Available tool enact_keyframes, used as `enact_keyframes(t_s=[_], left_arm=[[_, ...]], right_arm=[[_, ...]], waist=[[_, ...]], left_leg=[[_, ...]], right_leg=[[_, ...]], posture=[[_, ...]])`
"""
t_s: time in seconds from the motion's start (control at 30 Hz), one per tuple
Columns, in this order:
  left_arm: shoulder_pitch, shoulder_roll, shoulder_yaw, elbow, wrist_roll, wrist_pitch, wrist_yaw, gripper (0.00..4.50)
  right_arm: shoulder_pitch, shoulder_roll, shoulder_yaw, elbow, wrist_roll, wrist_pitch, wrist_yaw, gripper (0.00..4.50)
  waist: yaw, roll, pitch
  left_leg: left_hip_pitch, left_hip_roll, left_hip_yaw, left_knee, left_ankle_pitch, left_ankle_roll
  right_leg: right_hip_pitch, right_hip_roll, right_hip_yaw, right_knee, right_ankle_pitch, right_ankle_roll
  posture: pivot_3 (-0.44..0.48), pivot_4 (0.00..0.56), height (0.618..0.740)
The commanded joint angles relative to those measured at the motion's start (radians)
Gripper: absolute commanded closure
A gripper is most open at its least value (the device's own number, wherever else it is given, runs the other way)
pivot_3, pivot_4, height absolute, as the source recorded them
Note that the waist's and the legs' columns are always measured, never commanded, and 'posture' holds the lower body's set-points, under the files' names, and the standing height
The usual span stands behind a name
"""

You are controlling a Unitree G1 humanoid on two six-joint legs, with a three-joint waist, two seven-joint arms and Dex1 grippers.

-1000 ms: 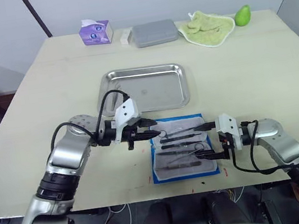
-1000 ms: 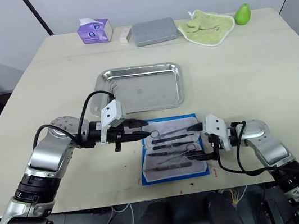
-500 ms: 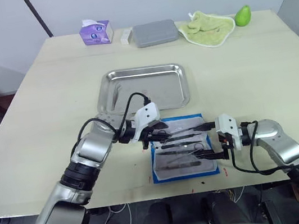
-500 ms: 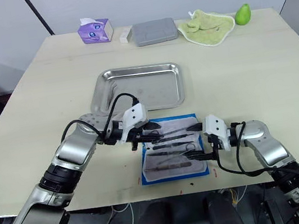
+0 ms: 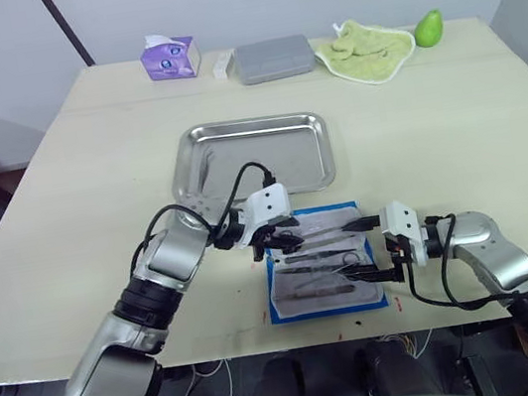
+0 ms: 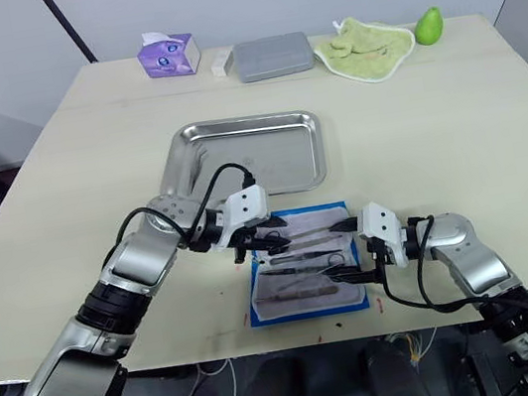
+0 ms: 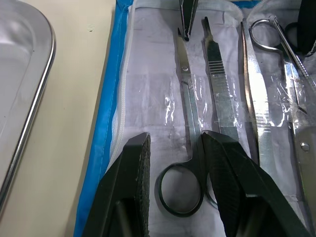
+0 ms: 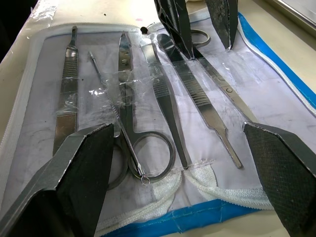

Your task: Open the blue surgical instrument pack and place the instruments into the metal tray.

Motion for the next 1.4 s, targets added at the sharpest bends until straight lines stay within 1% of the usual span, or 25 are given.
enact_keyframes(t_s=[0.03,0.2,0.37,0.43,0.47,0.53,0.8,1.23,1.4], left_arm=[[-0.007,0.000,-0.033,0.011,0.034,0.001,-0.016,2.71],[-0.010,-0.010,-0.051,0.018,0.055,-0.001,-0.027,2.71],[-0.007,-0.011,-0.069,0.042,0.072,-0.017,-0.047,2.71],[-0.010,-0.018,-0.076,0.057,0.078,-0.023,-0.052,3.28],[-0.012,-0.021,-0.079,0.062,0.081,-0.024,-0.055,3.77],[-0.015,-0.023,-0.083,0.070,0.087,-0.027,-0.062,4.46],[-0.041,-0.023,-0.084,0.108,0.105,-0.055,-0.081,4.46],[-0.147,-0.017,-0.061,0.068,0.076,0.033,-0.161,4.46],[-0.178,-0.006,-0.061,0.067,0.082,0.039,-0.195,4.46]], right_arm=[[0.027,-0.009,0.029,0.053,-0.051,0.044,-0.019,0.00],[0.025,-0.008,0.030,0.052,-0.050,0.046,-0.019,0.00],[0.027,-0.008,0.032,0.046,-0.048,0.053,-0.021,0.00],[0.028,-0.008,0.034,0.043,-0.047,0.056,-0.023,0.00],[0.029,-0.008,0.034,0.042,-0.046,0.057,-0.023,0.00],[0.030,-0.007,0.035,0.041,-0.046,0.058,-0.024,0.00],[0.032,-0.008,0.039,0.037,-0.046,0.061,-0.025,0.00],[0.023,-0.009,0.076,0.051,-0.077,0.074,-0.025,0.00],[0.018,-0.007,0.086,0.059,-0.089,0.078,-0.033,0.00]], waist=[[0.000,0.000,0.000],[0.000,0.001,-0.001],[0.000,0.002,-0.001],[0.000,0.002,-0.001],[0.000,0.002,-0.001],[0.001,0.002,-0.001],[0.000,0.003,-0.002],[-0.003,0.003,-0.002],[-0.007,0.003,-0.002]], left_leg=[[0.000,0.000,0.000,0.000,0.000,0.000],[0.001,0.000,0.000,0.000,0.000,0.000],[0.005,0.000,0.000,0.000,0.000,0.000],[0.006,0.000,0.000,0.000,0.000,0.000],[0.008,0.000,0.001,-0.001,0.000,0.000],[0.012,0.000,0.001,-0.001,0.000,0.000],[0.013,0.000,0.001,-0.001,0.000,0.000],[0.013,0.000,0.000,-0.001,0.000,0.000],[0.013,0.001,0.000,-0.002,0.000,0.000]], right_leg=[[0.000,0.000,0.000,0.000,0.000,0.000],[0.001,0.000,0.000,0.000,0.000,0.000],[0.005,0.000,0.000,-0.001,0.000,0.000],[0.006,0.000,0.000,-0.001,0.000,0.000],[0.008,0.000,0.000,-0.001,-0.001,0.000],[0.013,0.000,-0.001,-0.003,-0.001,-0.001],[0.015,0.000,-0.001,-0.003,-0.001,-0.001],[0.014,0.001,-0.001,-0.003,-0.002,-0.002],[0.014,0.002,-0.001,-0.002,-0.002,-0.003]], posture=[[0.000,0.150,0.740],[0.000,0.150,0.740],[0.000,0.150,0.740],[0.000,0.150,0.740],[0.000,0.150,0.740],[0.000,0.150,0.740],[0.000,0.150,0.740],[0.000,0.150,0.740],[0.000,0.150,0.740]])
